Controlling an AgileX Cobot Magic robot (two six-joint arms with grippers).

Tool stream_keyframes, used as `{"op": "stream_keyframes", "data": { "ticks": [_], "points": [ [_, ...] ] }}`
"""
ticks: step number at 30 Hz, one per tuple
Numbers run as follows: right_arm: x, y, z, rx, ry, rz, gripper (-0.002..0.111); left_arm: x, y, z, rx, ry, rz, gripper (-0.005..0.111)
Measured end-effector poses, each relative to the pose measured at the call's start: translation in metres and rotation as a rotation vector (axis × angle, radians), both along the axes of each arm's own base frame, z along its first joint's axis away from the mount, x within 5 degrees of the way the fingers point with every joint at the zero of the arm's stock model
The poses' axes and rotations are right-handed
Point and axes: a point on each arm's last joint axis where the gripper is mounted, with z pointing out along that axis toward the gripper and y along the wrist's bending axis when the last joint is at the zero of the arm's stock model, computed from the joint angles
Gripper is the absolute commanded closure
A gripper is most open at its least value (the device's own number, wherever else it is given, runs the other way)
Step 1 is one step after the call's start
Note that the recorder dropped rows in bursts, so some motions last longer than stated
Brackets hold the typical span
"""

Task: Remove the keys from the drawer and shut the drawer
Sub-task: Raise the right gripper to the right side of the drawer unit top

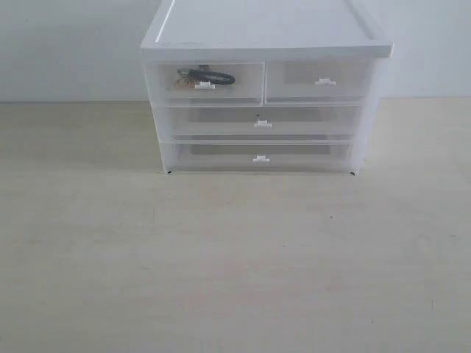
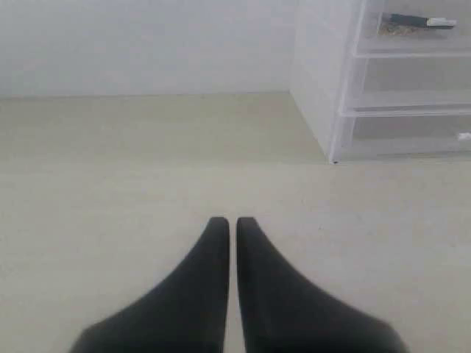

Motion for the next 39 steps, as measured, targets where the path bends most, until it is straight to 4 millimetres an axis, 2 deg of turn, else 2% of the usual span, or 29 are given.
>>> {"op": "stream_keyframes", "data": {
  "ticks": [1,3,4,5,6,8,9,11,13,15,17,19,21,25,27,32,35,39],
  "points": [
    [0.000,0.000,0.001,-0.006,-0.010,0.002,0.108,0.000,0.000,0.000,0.002,0.000,0.000,0.103],
    [0.001,0.002,0.012,0.032,-0.137,0.015,0.108,0.000,0.000,0.000,0.002,0.000,0.000,0.103],
    [0.001,0.003,0.027,0.145,-0.294,0.030,0.108,0.000,0.000,0.000,0.002,0.000,0.000,0.103],
    [0.000,0.003,0.032,0.206,-0.355,0.036,0.108,0.000,0.000,0.000,0.002,0.000,0.000,0.103],
    [-0.002,0.003,0.042,0.350,-0.465,0.057,0.108,0.000,0.000,0.000,0.002,0.000,0.000,0.103],
    [-0.005,0.004,0.051,0.499,-0.517,0.085,0.108,0.000,0.000,0.000,0.002,0.000,0.000,0.103],
    [-0.005,0.004,0.058,0.520,-0.527,0.095,0.108,0.000,0.000,0.000,0.002,0.000,0.000,0.103],
    [-0.003,0.009,0.092,0.551,-0.538,0.155,0.108,0.000,0.000,0.000,0.002,0.000,0.000,0.103],
    [0.008,0.015,0.122,0.588,-0.489,0.211,0.108,0.000,0.000,0.000,0.009,-0.001,-0.001,0.103],
    [0.032,0.023,0.144,0.669,-0.387,0.286,0.108,0.000,0.000,0.002,0.028,-0.019,-0.004,0.103],
    [0.069,0.037,0.156,0.770,-0.204,0.396,0.108,0.001,-0.002,0.007,-0.046,-0.071,-0.010,0.103],
    [0.111,0.048,0.146,0.863,0.038,0.429,0.108,0.002,-0.004,0.013,-0.176,-0.130,-0.011,0.103],
    [0.140,0.053,0.126,0.936,0.201,0.408,0.108,0.002,-0.004,0.017,-0.275,-0.164,-0.009,0.103],
    [0.183,0.060,0.084,1.015,0.432,0.386,0.108,0.002,-0.005,0.021,-0.442,-0.186,-0.001,0.103],
    [0.201,0.064,0.068,1.045,0.511,0.398,0.108,0.002,-0.005,0.021,-0.523,-0.183,0.002,0.103],
    [0.232,0.069,0.045,1.090,0.608,0.422,0.108,0.002,-0.007,0.022,-0.703,-0.166,0.007,0.103],
    [0.248,0.069,0.040,1.066,0.611,0.436,0.108,0.002,-0.007,0.022,-0.735,-0.163,0.008,0.103],
    [0.262,0.070,0.046,1.017,0.559,0.477,0.108,0.002,-0.007,0.022,-0.711,-0.167,0.004,0.103]
  ]
}}
